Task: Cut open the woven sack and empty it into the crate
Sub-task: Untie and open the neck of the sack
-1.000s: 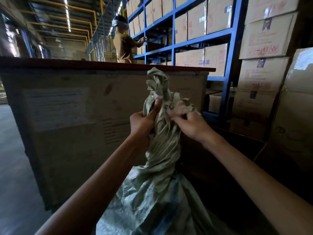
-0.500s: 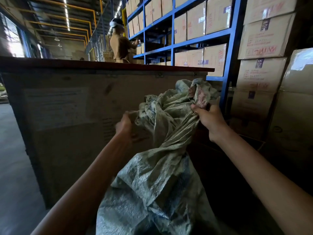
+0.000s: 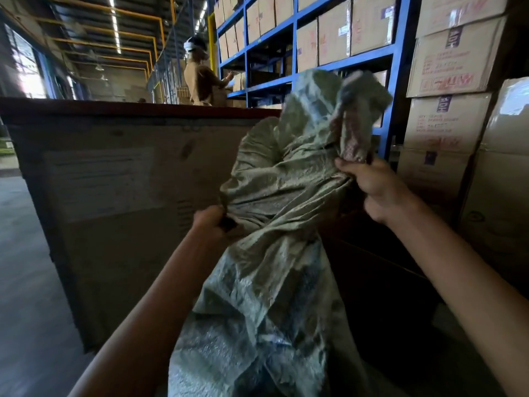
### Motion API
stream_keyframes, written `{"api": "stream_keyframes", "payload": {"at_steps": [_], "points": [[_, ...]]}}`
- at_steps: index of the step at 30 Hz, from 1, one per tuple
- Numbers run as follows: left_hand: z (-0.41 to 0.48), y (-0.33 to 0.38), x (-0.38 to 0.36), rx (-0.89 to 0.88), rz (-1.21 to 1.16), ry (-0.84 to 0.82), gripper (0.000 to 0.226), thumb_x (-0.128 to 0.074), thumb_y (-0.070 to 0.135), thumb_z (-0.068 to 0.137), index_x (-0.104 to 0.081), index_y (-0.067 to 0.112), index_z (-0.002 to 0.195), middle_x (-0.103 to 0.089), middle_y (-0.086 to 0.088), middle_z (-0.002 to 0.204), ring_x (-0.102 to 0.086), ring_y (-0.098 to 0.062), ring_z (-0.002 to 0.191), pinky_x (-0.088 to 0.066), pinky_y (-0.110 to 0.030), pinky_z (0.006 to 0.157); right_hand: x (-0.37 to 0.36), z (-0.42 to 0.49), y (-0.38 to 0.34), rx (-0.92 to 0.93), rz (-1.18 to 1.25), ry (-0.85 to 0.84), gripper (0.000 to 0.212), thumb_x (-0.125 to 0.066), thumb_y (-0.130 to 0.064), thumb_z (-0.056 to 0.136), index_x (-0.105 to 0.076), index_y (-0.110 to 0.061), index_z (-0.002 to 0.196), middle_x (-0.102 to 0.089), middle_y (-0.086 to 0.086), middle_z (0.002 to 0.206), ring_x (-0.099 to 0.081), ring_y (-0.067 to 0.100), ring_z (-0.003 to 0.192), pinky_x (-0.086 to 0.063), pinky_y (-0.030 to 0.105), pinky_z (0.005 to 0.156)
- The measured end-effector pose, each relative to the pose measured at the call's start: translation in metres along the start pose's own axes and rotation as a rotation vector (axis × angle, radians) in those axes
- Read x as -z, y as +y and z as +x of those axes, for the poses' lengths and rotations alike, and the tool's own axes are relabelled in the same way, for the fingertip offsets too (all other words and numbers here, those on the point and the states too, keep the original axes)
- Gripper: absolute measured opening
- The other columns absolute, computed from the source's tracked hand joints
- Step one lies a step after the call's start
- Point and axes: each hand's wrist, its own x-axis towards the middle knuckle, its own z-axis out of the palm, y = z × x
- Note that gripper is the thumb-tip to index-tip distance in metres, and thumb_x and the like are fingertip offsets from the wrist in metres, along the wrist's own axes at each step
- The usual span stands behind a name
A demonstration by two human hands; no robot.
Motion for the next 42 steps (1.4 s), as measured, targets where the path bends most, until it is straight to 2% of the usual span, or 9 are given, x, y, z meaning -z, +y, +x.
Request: {"api": "stream_keyframes", "payload": {"at_steps": [3,8,14,17,21,24,27,35,42], "points": [[-0.01,0.0,-0.004,-0.093,0.098,0.073,0.022,-0.055,0.006,0.1,-0.057,-0.002,0.12,-0.067,-0.021,0.101,-0.068,-0.032,0.078,-0.057,-0.038,0.043,0.005,-0.005,0.004,-0.112,0.091,-0.001,0.025,-0.075,-0.017,0.085,-0.07,-0.019,0.109,-0.073,0.007,0.106,-0.068,0.032,0.106,-0.057,0.048,0.086],[-0.019,-0.005,-0.015,-0.474,0.829,0.156,0.061,-0.076,0.029,0.073,-0.054,0.013,0.128,-0.065,-0.014,0.12,-0.066,-0.034,0.11,-0.058,-0.047,0.09,-0.006,-0.005,-0.005,-0.199,0.177,-0.125,0.035,-0.075,-0.031,0.084,-0.072,-0.017,0.116,-0.075,0.011,0.11,-0.072,0.029,0.099,-0.06,0.043,0.083],[-0.1,0.014,-0.052,-0.206,0.66,-0.75,0.035,-0.057,0.045,0.096,-0.076,0.016,0.092,-0.076,0.0,0.078,-0.073,-0.012,0.068,-0.057,-0.022,0.059,-0.021,-0.01,-0.007,-0.175,0.292,-0.32,0.035,-0.047,-0.04,0.098,-0.069,-0.016,0.112,-0.073,0.003,0.091,-0.067,0.02,0.087,-0.053,0.033,0.082],[-0.09,0.0,-0.049,-0.434,0.645,-0.601,0.01,-0.065,-0.001,0.094,-0.071,0.005,0.099,-0.074,-0.003,0.085,-0.071,-0.014,0.076,-0.059,-0.024,0.069,-0.02,-0.009,-0.006,-0.18,0.261,-0.293,0.035,-0.044,-0.032,0.1,-0.067,-0.012,0.118,-0.073,0.006,0.103,-0.069,0.022,0.096,-0.056,0.035,0.088],[-0.083,0.014,-0.041,-0.24,0.303,-0.481,0.014,-0.058,-0.001,0.096,-0.069,0.003,0.102,-0.074,-0.013,0.087,-0.074,-0.019,0.067,-0.063,-0.027,0.064,-0.004,0.004,0.008,-0.198,-0.141,0.081,0.031,-0.068,-0.039,0.086,-0.068,-0.022,0.112,-0.072,0.005,0.109,-0.068,0.026,0.102,-0.057,0.038,0.082],[-0.09,0.02,-0.032,-0.071,0.192,-0.537,0.02,-0.056,0.01,0.097,-0.073,0.001,0.093,-0.078,-0.012,0.077,-0.076,-0.02,0.062,-0.064,-0.028,0.062,0.005,0.001,0.021,-0.4,-0.073,-0.039,0.075,-0.081,-0.054,0.069,-0.054,-0.023,0.132,-0.067,0.009,0.12,-0.065,0.028,0.1,-0.056,0.04,0.087],[-0.088,0.017,-0.033,-0.125,0.182,-0.53,0.023,-0.055,0.014,0.099,-0.072,0.003,0.089,-0.077,-0.01,0.072,-0.075,-0.018,0.057,-0.062,-0.025,0.054,0.007,-0.005,0.029,-0.47,0.107,-0.278,0.043,-0.072,-0.043,0.084,-0.066,-0.021,0.12,-0.061,0.012,0.137,-0.056,0.038,0.126,-0.042,0.049,0.111],[-0.051,0.005,0.011,-0.396,0.434,-0.113,0.029,-0.076,0.003,0.087,-0.07,-0.007,0.113,-0.075,-0.006,0.081,-0.069,-0.002,0.054,-0.057,-0.014,0.053,0.037,0.008,0.042,-0.349,-0.037,-0.053,0.038,-0.07,-0.012,0.089,-0.064,-0.004,0.125,-0.076,0.01,0.092,-0.073,0.024,0.08,-0.06,0.036,0.077],[-0.061,0.029,0.028,-0.161,0.539,-0.59,0.093,-0.094,0.066,0.035,-0.069,0.012,0.107,-0.081,-0.006,0.095,-0.078,-0.015,0.08,-0.062,-0.026,0.064,0.046,0.004,0.039,-0.239,-0.156,-0.028,0.023,-0.059,-0.015,0.097,-0.066,-0.007,0.118,-0.069,0.002,0.084,-0.067,0.012,0.068,-0.053,0.023,0.057]]}}
